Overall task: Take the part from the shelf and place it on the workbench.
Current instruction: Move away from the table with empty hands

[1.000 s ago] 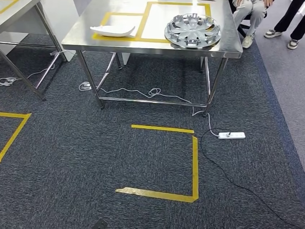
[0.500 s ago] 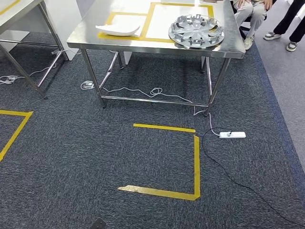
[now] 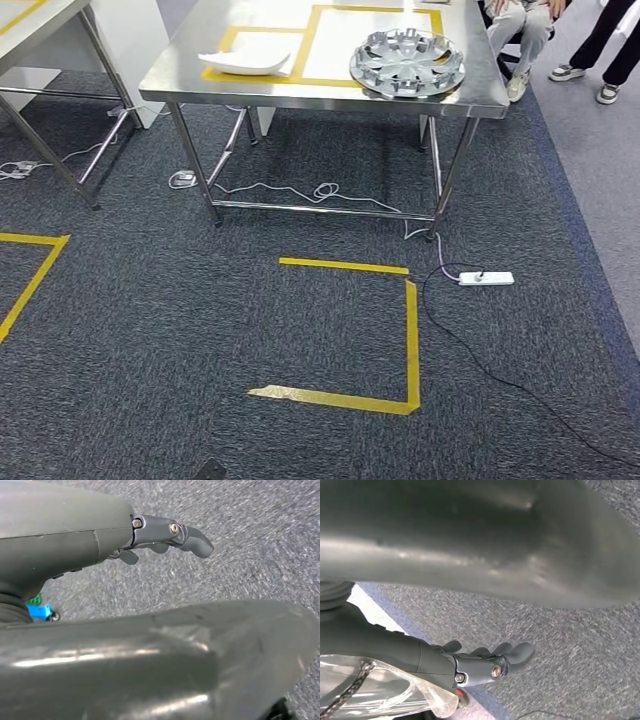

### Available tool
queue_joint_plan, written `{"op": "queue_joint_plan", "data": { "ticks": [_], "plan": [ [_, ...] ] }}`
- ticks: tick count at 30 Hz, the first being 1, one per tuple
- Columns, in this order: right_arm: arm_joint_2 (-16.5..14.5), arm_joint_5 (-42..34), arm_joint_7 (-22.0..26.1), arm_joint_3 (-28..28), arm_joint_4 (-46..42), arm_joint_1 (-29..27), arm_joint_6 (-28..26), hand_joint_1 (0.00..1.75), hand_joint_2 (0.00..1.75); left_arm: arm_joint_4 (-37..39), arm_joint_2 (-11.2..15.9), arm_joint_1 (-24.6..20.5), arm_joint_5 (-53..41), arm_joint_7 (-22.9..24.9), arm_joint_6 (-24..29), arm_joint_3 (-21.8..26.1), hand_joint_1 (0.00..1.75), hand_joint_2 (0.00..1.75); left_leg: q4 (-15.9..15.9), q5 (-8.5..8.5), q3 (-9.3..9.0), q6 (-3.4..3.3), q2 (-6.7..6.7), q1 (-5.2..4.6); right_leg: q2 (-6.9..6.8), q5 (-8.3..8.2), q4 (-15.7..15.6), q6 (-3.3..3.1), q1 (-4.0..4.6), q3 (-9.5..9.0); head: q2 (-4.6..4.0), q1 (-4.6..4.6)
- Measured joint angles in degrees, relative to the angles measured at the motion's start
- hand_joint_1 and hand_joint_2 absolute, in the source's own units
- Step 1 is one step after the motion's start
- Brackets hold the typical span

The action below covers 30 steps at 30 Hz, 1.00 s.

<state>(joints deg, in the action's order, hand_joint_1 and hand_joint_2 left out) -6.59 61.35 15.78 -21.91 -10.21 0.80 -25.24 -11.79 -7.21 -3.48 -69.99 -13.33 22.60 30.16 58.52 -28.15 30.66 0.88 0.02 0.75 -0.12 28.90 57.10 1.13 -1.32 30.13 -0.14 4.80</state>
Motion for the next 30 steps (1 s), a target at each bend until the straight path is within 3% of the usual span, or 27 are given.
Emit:
{"op": "queue_joint_plan", "data": {
  "ticks": [4, 13, 30],
  "plan": [
    [0.1, 0.1, 0.0, 0.0, 0.0, 0.0, 0.0, 0.0, 0.0, 0.0, 0.0, 0.1, 0.0, 0.1, 0.0, 0.0, 0.0, 0.0, -1.0, 0.02, 0.07, -0.49, -0.12, -0.26, -0.01, -0.16, -0.1, 0.03, 0.03, 0.77, -0.01, -0.12],
    [0.2, 0.2, -0.2, 0.0, 0.0, 0.0, 0.0, 0.0, 0.0, 0.0, -0.1, 0.1, 0.0, 0.1, 0.0, 0.0, 0.0, 0.0, -0.8, 0.45, 0.75, -1.66, -0.11, -0.78, 0.03, -1.16, -0.8, 1.67, -0.45, 0.6, -0.01, -0.07],
    [0.2, -0.4, 0.2, -0.1, 0.0, 0.0, 0.1, 0.0, 0.0, 0.0, -0.1, 0.1, 0.0, -0.1, 0.0, 0.0, 0.0, 0.0, -0.8, 0.7, 0.82, -1.67, -0.11, -0.76, 0.02, -1.21, -0.7, 1.73, -0.45, 0.79, -0.01, -0.08]
  ]
}}
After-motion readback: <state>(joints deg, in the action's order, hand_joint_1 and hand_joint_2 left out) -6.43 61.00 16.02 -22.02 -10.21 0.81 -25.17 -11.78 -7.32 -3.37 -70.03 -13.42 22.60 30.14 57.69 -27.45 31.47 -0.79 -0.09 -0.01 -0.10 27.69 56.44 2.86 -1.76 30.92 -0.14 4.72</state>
